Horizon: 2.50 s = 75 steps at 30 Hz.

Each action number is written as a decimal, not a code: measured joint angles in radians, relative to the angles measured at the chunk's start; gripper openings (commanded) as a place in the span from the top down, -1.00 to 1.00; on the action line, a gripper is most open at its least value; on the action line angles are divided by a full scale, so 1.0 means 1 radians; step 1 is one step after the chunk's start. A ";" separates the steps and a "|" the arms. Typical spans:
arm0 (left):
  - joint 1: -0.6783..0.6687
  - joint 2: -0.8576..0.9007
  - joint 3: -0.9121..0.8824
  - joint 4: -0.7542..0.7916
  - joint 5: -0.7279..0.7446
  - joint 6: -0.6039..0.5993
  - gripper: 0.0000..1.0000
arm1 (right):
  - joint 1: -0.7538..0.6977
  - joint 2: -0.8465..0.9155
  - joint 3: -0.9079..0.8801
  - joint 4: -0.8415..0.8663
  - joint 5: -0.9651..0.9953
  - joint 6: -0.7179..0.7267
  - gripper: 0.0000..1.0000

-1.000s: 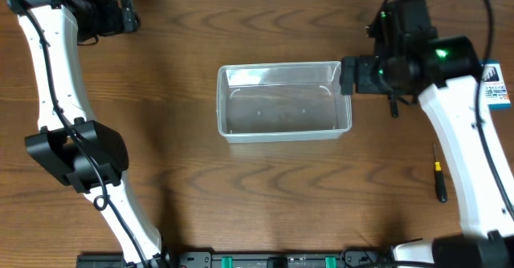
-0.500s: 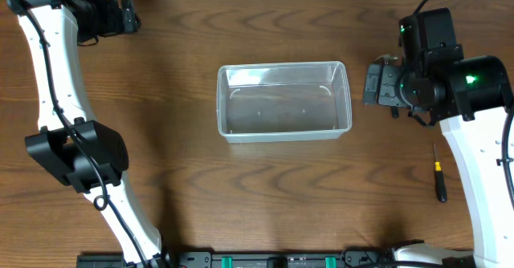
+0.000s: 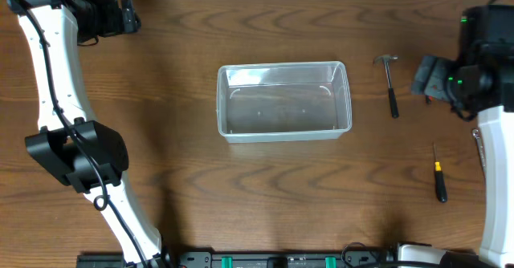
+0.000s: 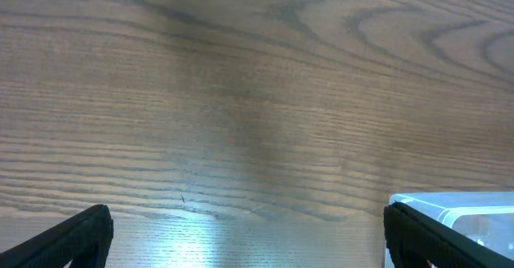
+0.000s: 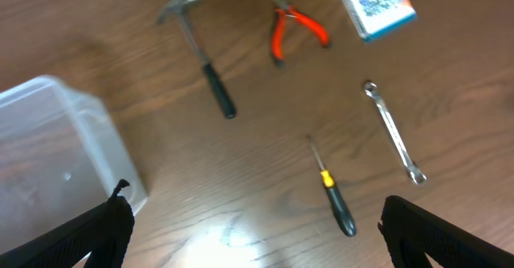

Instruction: Pack container

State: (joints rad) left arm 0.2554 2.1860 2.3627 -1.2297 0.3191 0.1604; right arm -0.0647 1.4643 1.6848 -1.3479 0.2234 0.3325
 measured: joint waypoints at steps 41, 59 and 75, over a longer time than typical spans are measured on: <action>0.000 0.000 0.000 0.000 0.000 0.000 -0.96 | -0.077 0.824 0.522 -0.016 -0.190 -0.455 -0.99; 0.000 0.000 0.000 0.000 0.000 0.000 -0.96 | -0.075 0.969 0.523 0.044 -0.134 -0.471 -0.99; 0.000 0.000 0.000 0.000 0.000 0.000 -0.96 | -0.067 0.994 0.523 0.108 -0.179 -0.476 -0.98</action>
State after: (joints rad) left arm 0.2554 2.1860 2.3627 -1.2301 0.3191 0.1604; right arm -0.1314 2.4580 2.2074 -1.2404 0.0448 -0.1432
